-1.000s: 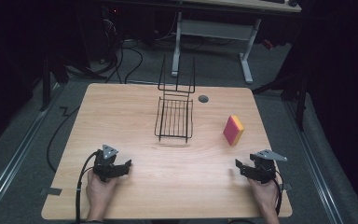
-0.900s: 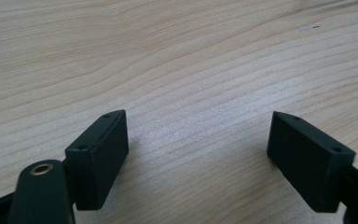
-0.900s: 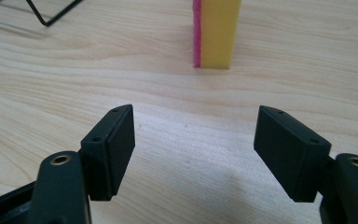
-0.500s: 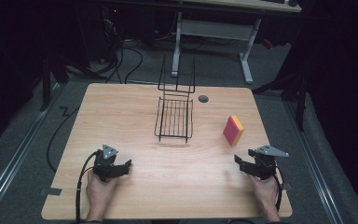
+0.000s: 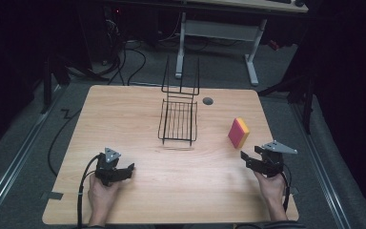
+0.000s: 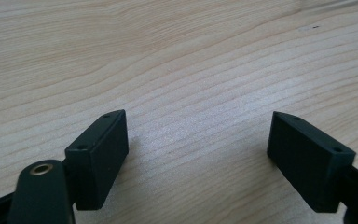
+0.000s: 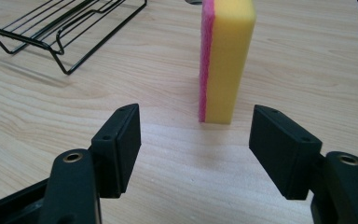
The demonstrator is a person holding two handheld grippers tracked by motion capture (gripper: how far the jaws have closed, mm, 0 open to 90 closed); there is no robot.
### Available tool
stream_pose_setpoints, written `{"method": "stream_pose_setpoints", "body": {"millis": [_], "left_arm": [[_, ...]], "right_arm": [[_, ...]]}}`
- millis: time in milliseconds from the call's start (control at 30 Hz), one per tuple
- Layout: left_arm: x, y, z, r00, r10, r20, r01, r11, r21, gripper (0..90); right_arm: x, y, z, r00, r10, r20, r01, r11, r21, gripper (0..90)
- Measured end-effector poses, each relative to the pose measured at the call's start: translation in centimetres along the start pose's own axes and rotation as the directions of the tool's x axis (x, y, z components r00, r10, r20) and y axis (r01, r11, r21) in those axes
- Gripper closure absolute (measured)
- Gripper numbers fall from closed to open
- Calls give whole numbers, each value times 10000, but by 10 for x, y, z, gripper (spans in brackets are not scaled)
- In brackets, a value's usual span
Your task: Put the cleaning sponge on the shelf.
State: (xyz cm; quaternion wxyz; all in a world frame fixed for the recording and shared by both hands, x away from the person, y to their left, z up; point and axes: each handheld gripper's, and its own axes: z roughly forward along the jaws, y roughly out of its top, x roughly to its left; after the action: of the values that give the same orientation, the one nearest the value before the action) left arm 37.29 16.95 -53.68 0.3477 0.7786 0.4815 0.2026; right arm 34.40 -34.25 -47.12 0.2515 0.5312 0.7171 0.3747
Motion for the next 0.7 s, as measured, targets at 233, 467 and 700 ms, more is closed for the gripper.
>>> {"method": "stream_pose_setpoints", "body": {"millis": [233, 467, 700], "left_arm": [[0, 0, 0, 10000, -4, 3, 4, 10000, 0, 209], [0, 0, 0, 10000, -15, 26, 15, 10000, 2, 209], [0, 0, 0, 10000, -23, 25, 23, 10000, -4, 209]], "right_arm": [[0, 13, -1, 9999, 85, -95, -87, 9998, -194, 346], [-4, 24, -1, 9998, 151, 111, -145, 9986, -518, 346], [-5, 31, -1, 9997, 157, 162, -146, 9977, -664, 344]]}}
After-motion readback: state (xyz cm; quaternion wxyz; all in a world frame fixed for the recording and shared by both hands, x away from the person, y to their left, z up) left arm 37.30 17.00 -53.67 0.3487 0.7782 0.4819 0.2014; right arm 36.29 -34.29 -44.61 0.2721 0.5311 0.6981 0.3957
